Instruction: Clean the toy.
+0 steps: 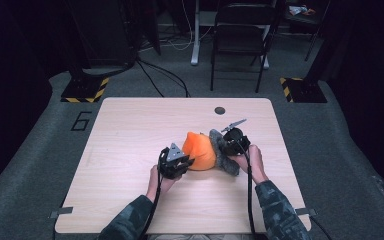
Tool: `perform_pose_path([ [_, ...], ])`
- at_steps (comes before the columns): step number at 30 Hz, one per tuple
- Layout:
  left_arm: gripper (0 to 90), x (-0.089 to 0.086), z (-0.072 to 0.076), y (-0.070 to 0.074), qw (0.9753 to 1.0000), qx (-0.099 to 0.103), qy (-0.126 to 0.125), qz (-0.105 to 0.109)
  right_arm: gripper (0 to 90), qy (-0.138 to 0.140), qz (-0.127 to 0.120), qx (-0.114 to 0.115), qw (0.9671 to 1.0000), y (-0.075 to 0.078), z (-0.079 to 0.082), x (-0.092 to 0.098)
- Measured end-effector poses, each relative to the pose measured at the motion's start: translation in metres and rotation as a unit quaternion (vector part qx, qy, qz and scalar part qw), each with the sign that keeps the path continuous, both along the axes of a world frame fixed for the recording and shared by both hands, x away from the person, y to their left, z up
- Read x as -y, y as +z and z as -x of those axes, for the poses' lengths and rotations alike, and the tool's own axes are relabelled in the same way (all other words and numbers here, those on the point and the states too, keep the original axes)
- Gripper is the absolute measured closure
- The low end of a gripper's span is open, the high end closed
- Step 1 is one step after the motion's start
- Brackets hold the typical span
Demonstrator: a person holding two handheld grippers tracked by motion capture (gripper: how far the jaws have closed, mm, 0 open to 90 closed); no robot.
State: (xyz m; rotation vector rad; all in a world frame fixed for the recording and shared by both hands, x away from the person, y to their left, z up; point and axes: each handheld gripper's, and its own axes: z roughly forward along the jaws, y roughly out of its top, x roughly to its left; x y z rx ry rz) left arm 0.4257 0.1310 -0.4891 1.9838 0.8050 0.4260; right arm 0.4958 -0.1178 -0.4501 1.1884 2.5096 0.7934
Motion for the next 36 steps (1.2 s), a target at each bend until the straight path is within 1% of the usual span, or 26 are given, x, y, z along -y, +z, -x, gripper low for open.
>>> perform_pose_path([
  [4,77.2,-0.001,0.001,0.0,1.0,-0.001,0.0,-0.004,71.0,-0.013,0.005,-0.017,0.9998,-0.011,-0.002,0.002],
  [6,77.3,-0.001,0.001,0.0,1.0,-0.002,0.002,0.0,71.1,-0.013,0.01,-0.023,0.9996,-0.016,-0.003,0.001],
  [8,77.2,-0.001,0.0,0.0,1.0,-0.002,0.002,0.0,71.1,-0.014,0.019,-0.022,0.9995,-0.019,-0.004,0.0],
  [9,77.3,-0.001,-0.001,0.0,1.0,-0.002,0.003,0.0,71.2,-0.015,0.017,-0.025,0.9994,-0.02,-0.004,0.0],
  [12,77.3,-0.002,-0.001,0.0,1.0,-0.004,0.005,0.001,71.1,-0.017,0.028,-0.039,0.9987,-0.027,-0.005,0.001],
  [13,77.2,-0.002,0.0,0.0,1.0,-0.009,0.003,0.001,71.0,-0.019,0.036,-0.046,0.9981,-0.031,-0.005,0.001],
  [14,77.2,-0.003,0.0,-0.001,1.0,-0.005,0.007,0.002,71.0,-0.016,0.039,-0.049,0.9979,-0.033,-0.006,0.001],
  [15,77.2,-0.004,-0.001,0.0,1.0,-0.007,0.005,0.0,71.0,-0.018,0.038,-0.049,0.9979,-0.034,-0.006,0.001],
  [16,77.1,-0.006,-0.001,0.0,0.9999,-0.01,0.003,-0.001,71.2,-0.017,0.045,-0.041,0.998,-0.03,-0.006,-0.001],
  [17,77.1,-0.006,-0.002,-0.001,0.9999,-0.009,0.009,0.003,71.2,-0.017,0.045,-0.041,0.998,-0.03,-0.006,-0.001],
  [18,77.1,-0.008,-0.003,-0.001,0.9999,-0.011,0.008,0.0,71.4,-0.015,0.045,-0.029,0.9984,-0.026,-0.005,-0.001],
  [20,77.1,-0.011,-0.005,-0.001,0.9997,-0.017,0.012,0.008,71.3,-0.014,0.046,-0.013,0.9987,-0.016,-0.004,-0.001],
  [21,77.1,-0.012,-0.006,-0.002,0.9997,-0.016,0.013,0.01,71.4,-0.015,0.035,-0.008,0.9992,-0.01,-0.003,0.001],
  [23,77.1,-0.013,-0.006,-0.002,0.9996,-0.021,0.013,0.015,71.4,-0.012,0.021,0.014,0.9996,0.006,0.001,0.004],
  [24,77.1,-0.013,-0.006,-0.002,0.9996,-0.021,0.013,0.015,71.3,-0.009,0.006,0.023,0.9997,0.015,0.003,0.004],
  [25,77.0,-0.013,-0.006,-0.002,0.9996,-0.022,0.012,0.012,71.4,-0.003,-0.01,0.027,0.9996,0.023,0.006,0.004],
  [27,77.0,-0.012,-0.006,-0.001,0.9997,-0.021,0.01,0.01,71.4,0.012,-0.025,0.038,0.9989,0.037,0.012,-0.001],
  [28,77.0,-0.012,-0.007,-0.001,0.9996,-0.021,0.011,0.012,71.4,0.023,-0.032,0.034,0.9986,0.041,0.015,-0.004],
  [29,77.0,-0.012,-0.007,-0.002,0.9996,-0.02,0.013,0.012,71.3,0.035,-0.034,0.028,0.9984,0.042,0.017,-0.008],
  [30,77.0,-0.012,-0.007,-0.002,0.9996,-0.019,0.014,0.014,71.4,0.042,-0.024,0.022,0.9986,0.04,0.018,-0.014],
  [31,76.9,-0.012,-0.007,-0.002,0.9996,-0.019,0.014,0.012,71.4,0.051,-0.006,0.009,0.9986,0.036,0.019,-0.019],
  [32,76.6,-0.012,-0.006,-0.001,0.9996,-0.024,0.012,0.013,71.5,0.057,0.008,0.006,0.9983,0.03,0.019,-0.024],
  [33,75.9,-0.012,-0.005,-0.001,0.9996,-0.024,0.012,0.011,71.6,0.056,0.025,0.011,0.998,0.024,0.02,-0.028],
  [34,74.8,-0.011,-0.004,-0.001,0.9996,-0.021,0.016,0.012,71.6,0.048,0.026,0.012,0.9984,0.02,0.02,-0.03],
  [35,73.2,-0.011,-0.003,0.0,0.9996,-0.02,0.017,0.01,71.5,0.049,0.024,0.014,0.9984,0.019,0.019,-0.03],
  [36,70.5,-0.011,-0.003,0.001,0.9997,-0.017,0.017,0.003,71.5,0.047,0.017,0.015,0.9986,0.019,0.019,-0.029],
])
